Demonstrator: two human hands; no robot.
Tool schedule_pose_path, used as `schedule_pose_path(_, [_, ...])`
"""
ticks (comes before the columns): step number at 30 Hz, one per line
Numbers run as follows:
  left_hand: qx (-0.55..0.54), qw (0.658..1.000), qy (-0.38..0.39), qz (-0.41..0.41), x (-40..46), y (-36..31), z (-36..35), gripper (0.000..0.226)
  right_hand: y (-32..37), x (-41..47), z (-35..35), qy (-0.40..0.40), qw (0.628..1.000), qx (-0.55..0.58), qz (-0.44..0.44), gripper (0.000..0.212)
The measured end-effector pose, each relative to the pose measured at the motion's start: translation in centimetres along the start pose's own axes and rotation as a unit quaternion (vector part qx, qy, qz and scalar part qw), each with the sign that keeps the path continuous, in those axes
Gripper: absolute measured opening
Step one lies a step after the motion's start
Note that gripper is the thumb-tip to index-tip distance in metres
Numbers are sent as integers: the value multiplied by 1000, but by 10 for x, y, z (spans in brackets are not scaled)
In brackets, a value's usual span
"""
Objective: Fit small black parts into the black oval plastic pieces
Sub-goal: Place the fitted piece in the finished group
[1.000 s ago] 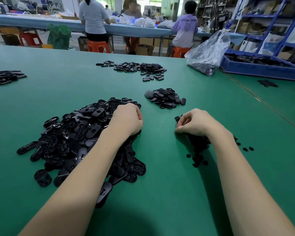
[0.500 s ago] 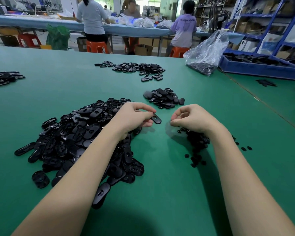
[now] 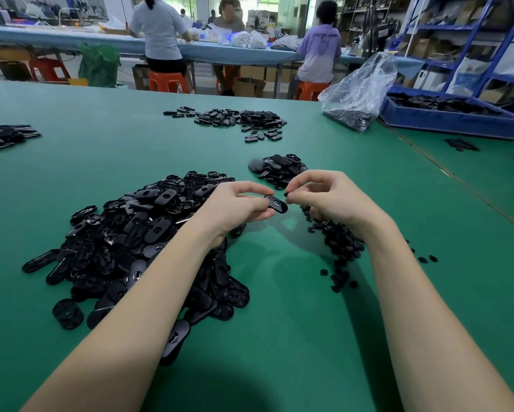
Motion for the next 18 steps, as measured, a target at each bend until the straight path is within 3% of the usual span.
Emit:
schedule_pose_path(4, [-7,1000,0,-3,0,0,0,17,5,0,-6,0,1000,5,26,6])
schedule_pose_path(18, [-18,1000,4,-24,-1,-1,-1,19,0,-1,-6,1,1000,-20,-15,7])
Point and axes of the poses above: each hand's wrist, its own x-axis towards the middle knuckle, its own z-axis out of the back of the hand, y = z × x, the point moved 3 cm from there along x, towards the middle knuckle, and after that the axes turned 13 degrees about x, right-handed, at the moved point
